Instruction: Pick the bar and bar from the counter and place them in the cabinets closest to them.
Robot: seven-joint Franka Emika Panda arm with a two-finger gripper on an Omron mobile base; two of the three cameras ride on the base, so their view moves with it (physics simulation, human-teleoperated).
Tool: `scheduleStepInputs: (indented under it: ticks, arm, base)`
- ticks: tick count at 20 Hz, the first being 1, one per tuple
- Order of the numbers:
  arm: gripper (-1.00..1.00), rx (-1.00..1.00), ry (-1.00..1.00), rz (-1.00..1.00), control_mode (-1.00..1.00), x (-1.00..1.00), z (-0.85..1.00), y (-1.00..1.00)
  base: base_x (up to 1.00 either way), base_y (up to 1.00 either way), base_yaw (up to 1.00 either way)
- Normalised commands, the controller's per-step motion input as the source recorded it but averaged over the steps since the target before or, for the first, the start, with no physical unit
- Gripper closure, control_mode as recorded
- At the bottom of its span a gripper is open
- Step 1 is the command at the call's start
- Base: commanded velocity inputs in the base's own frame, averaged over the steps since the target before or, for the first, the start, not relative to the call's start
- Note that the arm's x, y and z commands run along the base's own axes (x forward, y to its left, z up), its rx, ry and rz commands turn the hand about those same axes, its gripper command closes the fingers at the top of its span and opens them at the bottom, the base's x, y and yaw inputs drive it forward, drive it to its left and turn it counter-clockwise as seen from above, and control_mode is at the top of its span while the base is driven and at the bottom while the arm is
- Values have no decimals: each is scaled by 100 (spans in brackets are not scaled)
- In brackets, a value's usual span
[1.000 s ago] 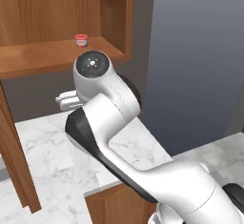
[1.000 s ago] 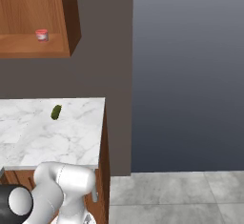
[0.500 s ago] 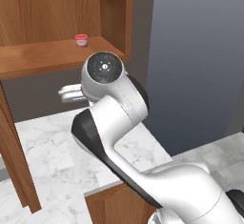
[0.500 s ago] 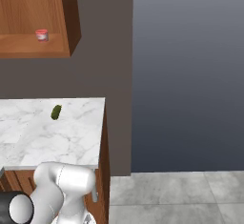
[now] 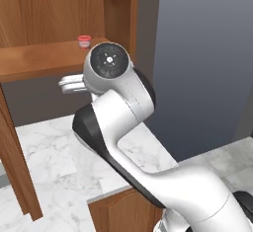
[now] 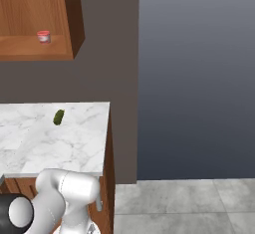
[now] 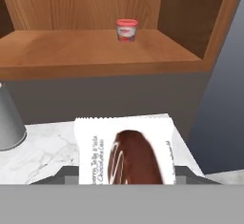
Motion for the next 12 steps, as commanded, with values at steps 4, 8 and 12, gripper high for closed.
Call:
scheduleStepInputs:
  ticks: [4,8,12]
  arm:
    - [100,0,-4,0,-100,37,14,0]
    - [100,2,-4,0,-100,36,20,0]
    - [100,3,-5,0,-100,32,26,0]
  base:
    - [0,0,0]
    - [0,0,0]
    - [0,0,0]
